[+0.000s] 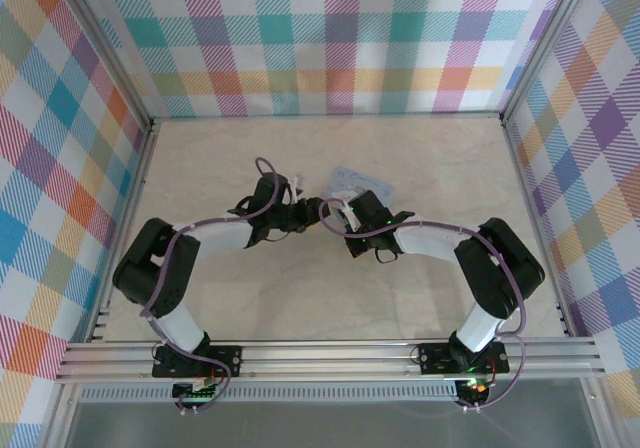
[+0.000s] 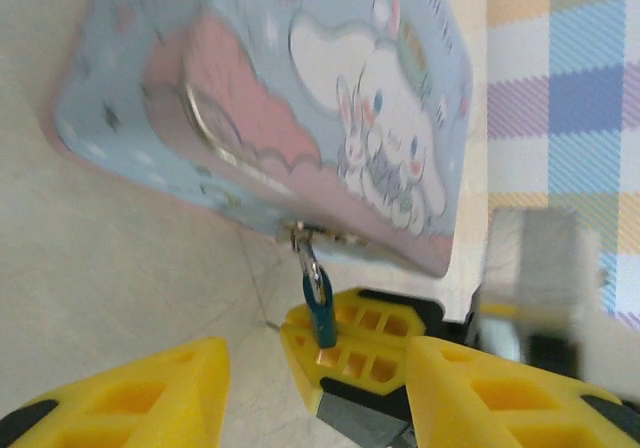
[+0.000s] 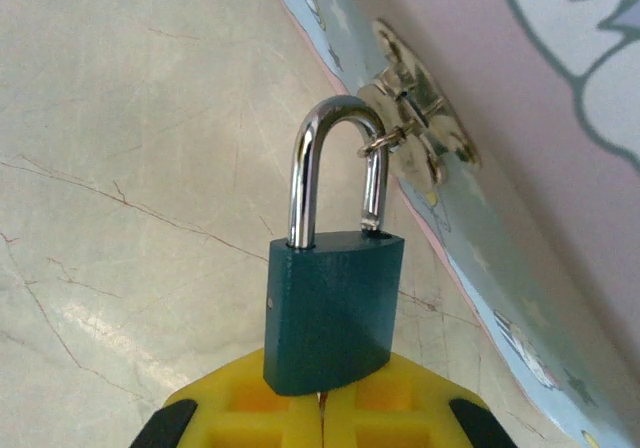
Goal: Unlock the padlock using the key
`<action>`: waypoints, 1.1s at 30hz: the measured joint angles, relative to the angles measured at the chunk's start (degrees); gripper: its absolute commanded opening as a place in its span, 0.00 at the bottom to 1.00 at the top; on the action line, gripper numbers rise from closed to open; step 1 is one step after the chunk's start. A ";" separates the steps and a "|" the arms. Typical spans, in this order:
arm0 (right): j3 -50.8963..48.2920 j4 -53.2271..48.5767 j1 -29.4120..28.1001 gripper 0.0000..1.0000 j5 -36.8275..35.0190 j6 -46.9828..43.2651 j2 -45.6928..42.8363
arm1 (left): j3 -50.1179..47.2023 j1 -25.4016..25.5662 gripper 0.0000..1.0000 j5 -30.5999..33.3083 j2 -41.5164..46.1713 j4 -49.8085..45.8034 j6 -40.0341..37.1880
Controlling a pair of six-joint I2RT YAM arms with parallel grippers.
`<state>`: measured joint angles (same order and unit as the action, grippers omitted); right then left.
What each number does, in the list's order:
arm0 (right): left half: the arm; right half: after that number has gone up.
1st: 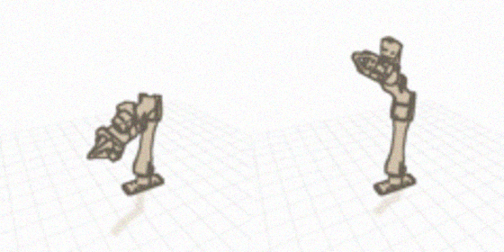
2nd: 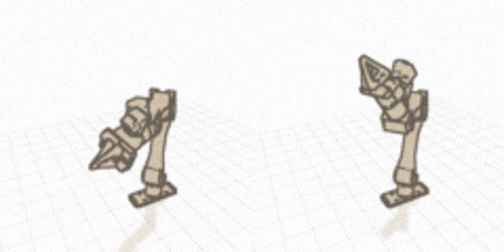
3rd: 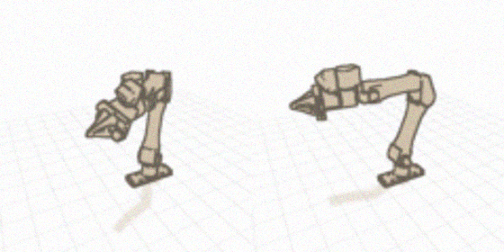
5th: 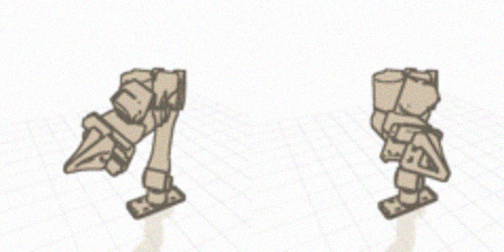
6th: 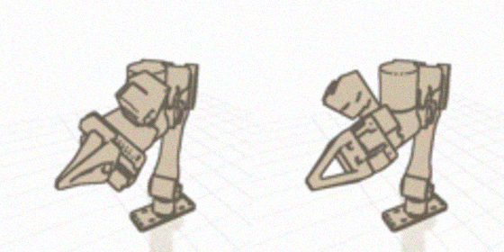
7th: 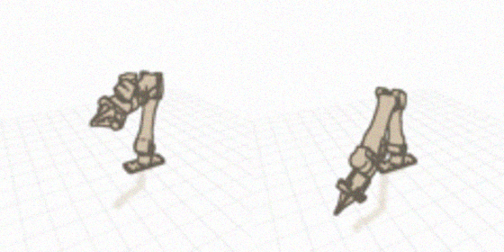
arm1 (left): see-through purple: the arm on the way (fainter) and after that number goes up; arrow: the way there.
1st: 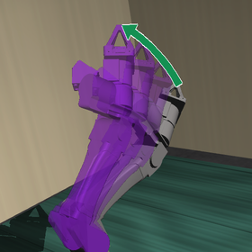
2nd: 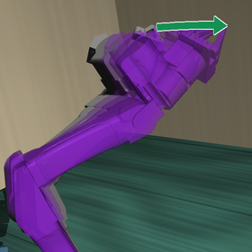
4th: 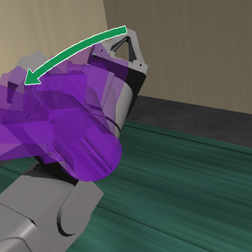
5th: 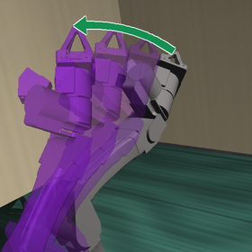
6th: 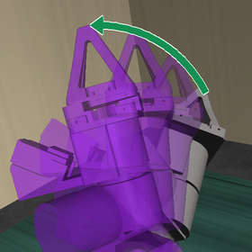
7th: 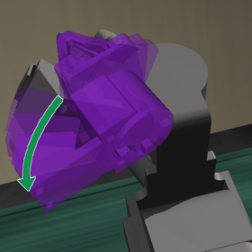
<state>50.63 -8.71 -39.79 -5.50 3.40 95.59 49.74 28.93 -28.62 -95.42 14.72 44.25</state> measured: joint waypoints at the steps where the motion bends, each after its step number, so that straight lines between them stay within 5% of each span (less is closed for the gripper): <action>1: -0.22 0.22 0.00 0.00 0.00 -0.13 -0.13 | 0.02 -0.50 0.54 1.09 1.14 -1.14 -0.70; 14: -0.61 0.04 0.02 0.00 1.53 -2.80 -0.48 | 14.73 -2.43 0.54 10.32 -3.54 -12.07 -7.89; 23: 0.55 -1.05 0.02 0.04 2.40 -2.80 0.33 | 19.71 -2.49 0.41 8.76 -13.46 -14.05 -9.14; 33: 1.88 -4.83 0.00 0.14 3.50 -1.29 -0.11 | 19.82 -2.45 0.33 6.80 -14.14 -13.94 -8.98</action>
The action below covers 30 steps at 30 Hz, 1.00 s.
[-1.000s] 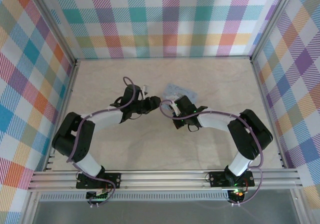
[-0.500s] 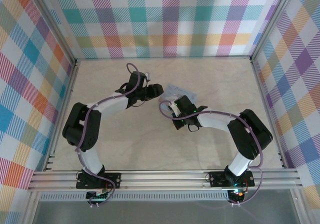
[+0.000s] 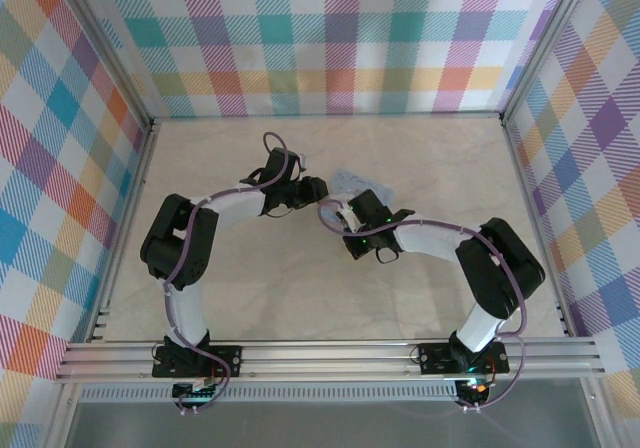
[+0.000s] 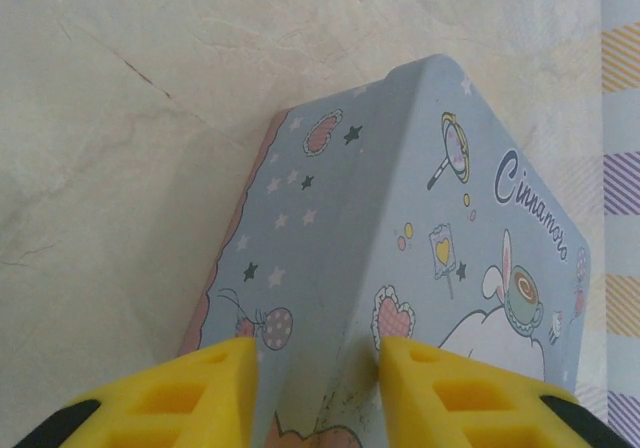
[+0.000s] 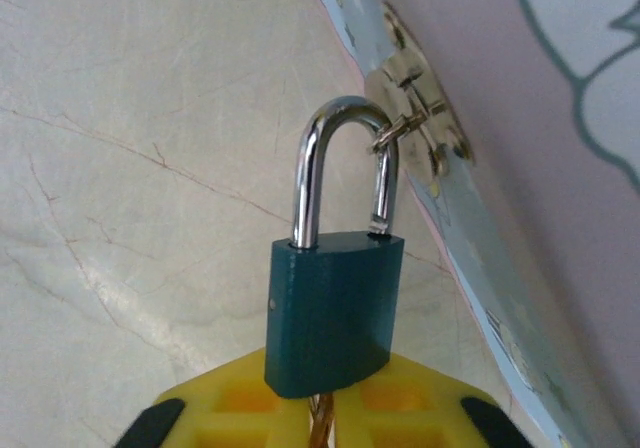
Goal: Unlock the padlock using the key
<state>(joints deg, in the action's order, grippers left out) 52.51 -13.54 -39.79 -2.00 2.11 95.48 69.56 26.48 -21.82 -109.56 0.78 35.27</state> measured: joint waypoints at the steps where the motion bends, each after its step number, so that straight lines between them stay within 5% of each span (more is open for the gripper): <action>1: 0.57 -0.83 0.00 0.13 0.22 0.00 0.00 | 0.02 0.00 0.32 -0.22 0.00 0.04 -0.02; 11: 5.66 -7.37 0.00 0.03 1.33 -1.66 1.16 | 0.70 0.48 0.29 -1.70 -0.87 0.83 0.00; 30: 7.04 -4.28 -1.16 0.04 1.42 -12.98 4.28 | 1.09 0.81 0.25 -1.20 -1.73 3.45 0.52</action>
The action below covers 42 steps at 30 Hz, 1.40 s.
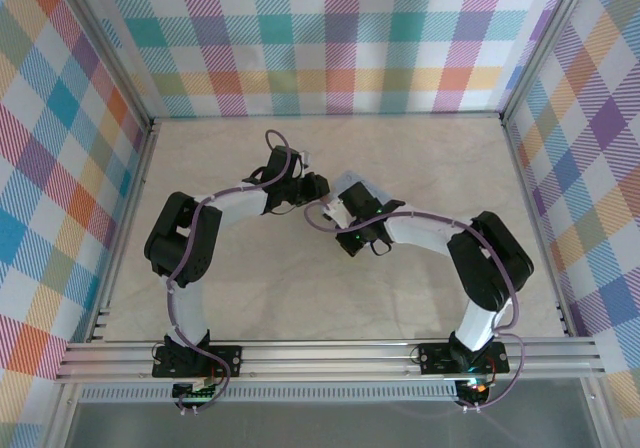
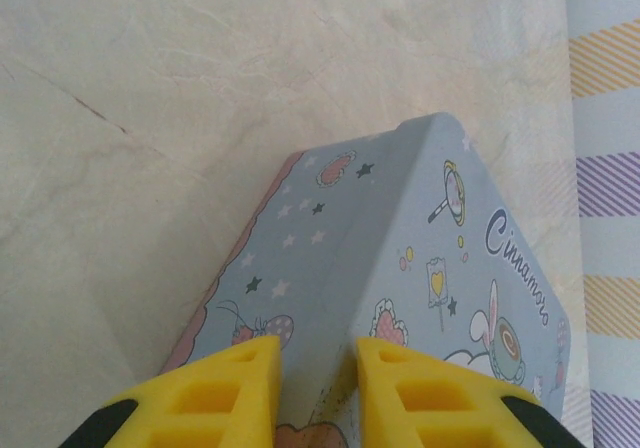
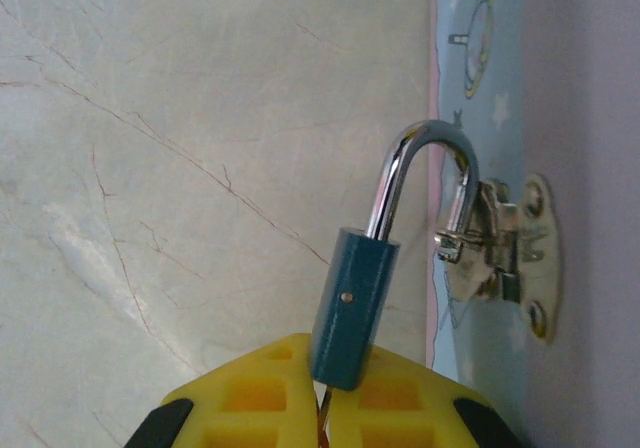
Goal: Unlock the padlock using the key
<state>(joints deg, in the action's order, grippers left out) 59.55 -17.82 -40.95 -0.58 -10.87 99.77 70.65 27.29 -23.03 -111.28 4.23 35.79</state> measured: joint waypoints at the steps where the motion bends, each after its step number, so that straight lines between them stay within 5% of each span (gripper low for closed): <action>1: 0.39 -0.28 0.00 0.04 0.02 -0.15 0.44 | 0.00 0.00 0.25 0.17 0.00 0.02 0.09; 11: 0.13 -0.09 -0.35 0.16 -0.46 1.60 0.74 | 0.00 0.02 0.26 0.63 -0.09 0.31 0.83; 17: -0.42 0.00 -0.52 0.00 -1.40 2.45 0.15 | -0.02 0.24 0.25 -0.09 -0.33 0.66 1.25; 33: 5.66 -7.15 -1.73 0.00 -4.90 0.55 3.17 | -0.81 0.33 0.23 0.52 -0.66 3.65 2.32; 35: 5.03 -6.71 -1.88 0.06 -5.46 0.57 3.02 | -0.87 0.33 0.22 0.55 -0.63 3.65 2.32; 38: 2.67 -5.20 -1.95 0.31 -5.42 1.66 1.57 | -1.09 0.35 0.22 -0.13 -0.63 3.76 2.38; 42: 1.60 -4.98 -2.56 0.33 -5.35 4.28 -0.92 | -1.31 0.48 0.22 -0.98 -0.63 4.07 3.04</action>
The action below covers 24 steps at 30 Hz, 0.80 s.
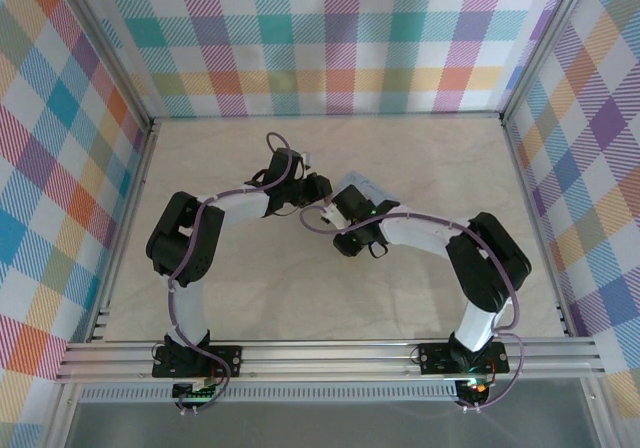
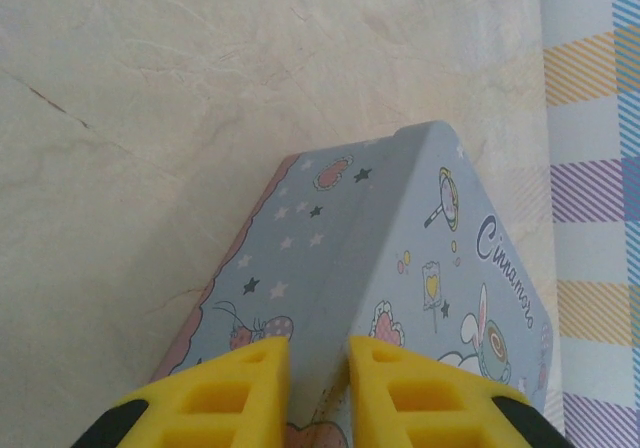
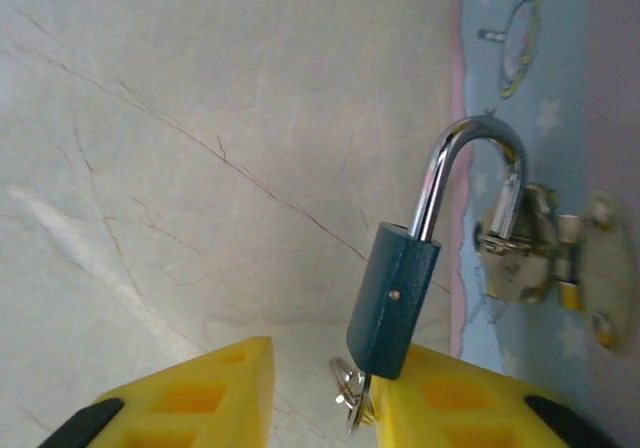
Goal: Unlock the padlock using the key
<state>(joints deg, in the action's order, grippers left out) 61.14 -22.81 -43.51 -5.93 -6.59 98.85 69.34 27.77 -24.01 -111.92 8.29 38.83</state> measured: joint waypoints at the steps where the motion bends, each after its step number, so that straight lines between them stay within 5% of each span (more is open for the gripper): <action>1: 0.00 0.02 -0.04 0.33 0.02 0.74 -0.48 | -0.13 0.00 0.22 0.00 0.00 0.26 0.15; 24: -1.77 -3.54 0.04 0.48 -2.47 17.33 -5.62 | -0.59 1.36 0.22 -2.51 0.02 0.52 0.57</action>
<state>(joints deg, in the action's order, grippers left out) 59.37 -26.35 -43.46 -8.40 10.74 93.23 68.75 29.12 -26.52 -111.90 8.82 39.40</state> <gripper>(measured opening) 0.473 0.224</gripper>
